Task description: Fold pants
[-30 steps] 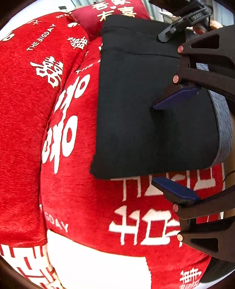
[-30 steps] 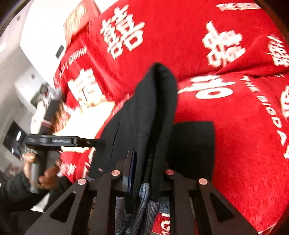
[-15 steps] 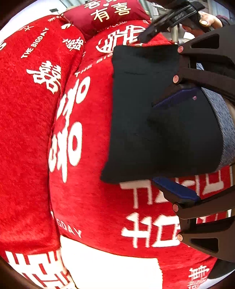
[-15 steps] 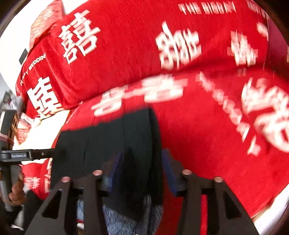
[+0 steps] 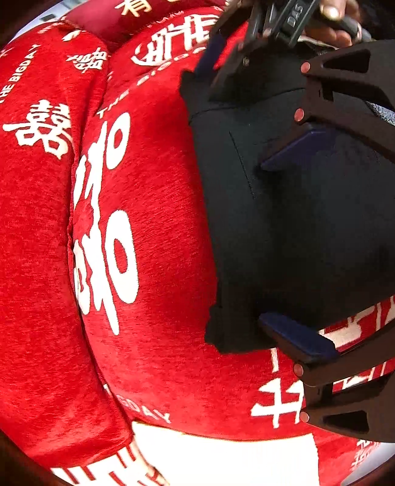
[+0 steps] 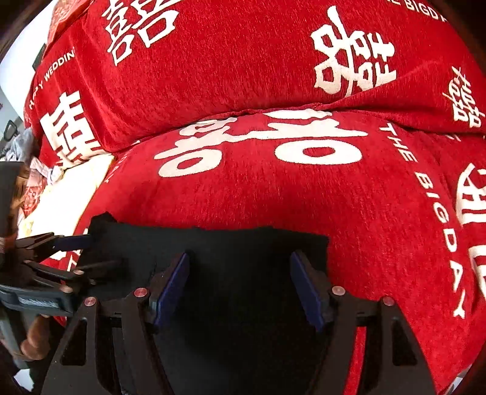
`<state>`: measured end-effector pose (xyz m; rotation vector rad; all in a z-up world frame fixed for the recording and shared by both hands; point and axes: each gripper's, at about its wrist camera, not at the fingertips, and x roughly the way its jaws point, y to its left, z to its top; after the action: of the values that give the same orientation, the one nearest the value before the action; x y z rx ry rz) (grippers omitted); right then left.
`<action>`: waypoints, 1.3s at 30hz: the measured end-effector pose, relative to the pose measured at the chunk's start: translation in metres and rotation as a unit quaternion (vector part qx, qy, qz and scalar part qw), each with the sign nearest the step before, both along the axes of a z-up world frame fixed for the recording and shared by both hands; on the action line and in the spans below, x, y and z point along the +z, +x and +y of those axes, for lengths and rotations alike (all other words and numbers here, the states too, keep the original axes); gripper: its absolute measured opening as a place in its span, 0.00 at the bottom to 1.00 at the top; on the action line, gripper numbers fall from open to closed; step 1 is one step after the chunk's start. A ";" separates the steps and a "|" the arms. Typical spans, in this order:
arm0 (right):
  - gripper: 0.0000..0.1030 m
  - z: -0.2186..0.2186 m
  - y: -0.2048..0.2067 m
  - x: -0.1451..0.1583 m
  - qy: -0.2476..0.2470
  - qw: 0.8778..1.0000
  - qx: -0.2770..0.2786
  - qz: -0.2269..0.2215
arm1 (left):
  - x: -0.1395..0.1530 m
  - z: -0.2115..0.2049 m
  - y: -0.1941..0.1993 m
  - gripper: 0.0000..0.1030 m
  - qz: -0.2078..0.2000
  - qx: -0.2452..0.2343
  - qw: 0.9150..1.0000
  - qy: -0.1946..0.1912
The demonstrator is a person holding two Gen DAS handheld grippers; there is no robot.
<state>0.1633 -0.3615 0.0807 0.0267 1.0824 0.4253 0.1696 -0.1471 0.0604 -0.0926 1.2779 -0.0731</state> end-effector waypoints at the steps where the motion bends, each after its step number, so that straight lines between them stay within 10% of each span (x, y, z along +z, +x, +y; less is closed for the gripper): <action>1: 0.70 -0.002 -0.009 0.007 -0.012 1.000 -0.006 -0.008 | 0.005 0.002 -0.004 0.91 -0.005 0.003 1.000 -0.002; 10: 0.71 0.007 -0.140 0.037 -0.059 0.996 0.021 -0.070 | 0.029 0.004 -0.106 0.91 -0.049 -0.039 0.998 -0.031; 18: 0.82 0.012 -0.136 0.001 -0.084 0.996 0.002 -0.026 | -0.025 0.027 -0.105 1.00 0.029 0.023 0.994 -0.105; 27: 0.82 0.018 -0.177 0.052 -0.077 0.988 -0.002 -0.135 | 0.011 0.030 -0.128 1.00 -0.053 0.036 0.998 -0.021; 32: 0.82 0.038 -0.152 0.009 -0.087 0.995 0.025 -0.046 | -0.006 0.026 -0.120 1.00 -0.032 0.037 0.999 -0.007; 39: 0.86 0.038 -0.126 0.051 -0.069 0.993 0.015 -0.096 | -0.007 0.021 -0.122 1.00 -0.035 0.037 0.999 -0.006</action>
<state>0.0374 -0.3233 0.1321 -0.1495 0.9200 0.3708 0.0479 -0.1256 0.0532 -0.1459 1.2028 -0.0193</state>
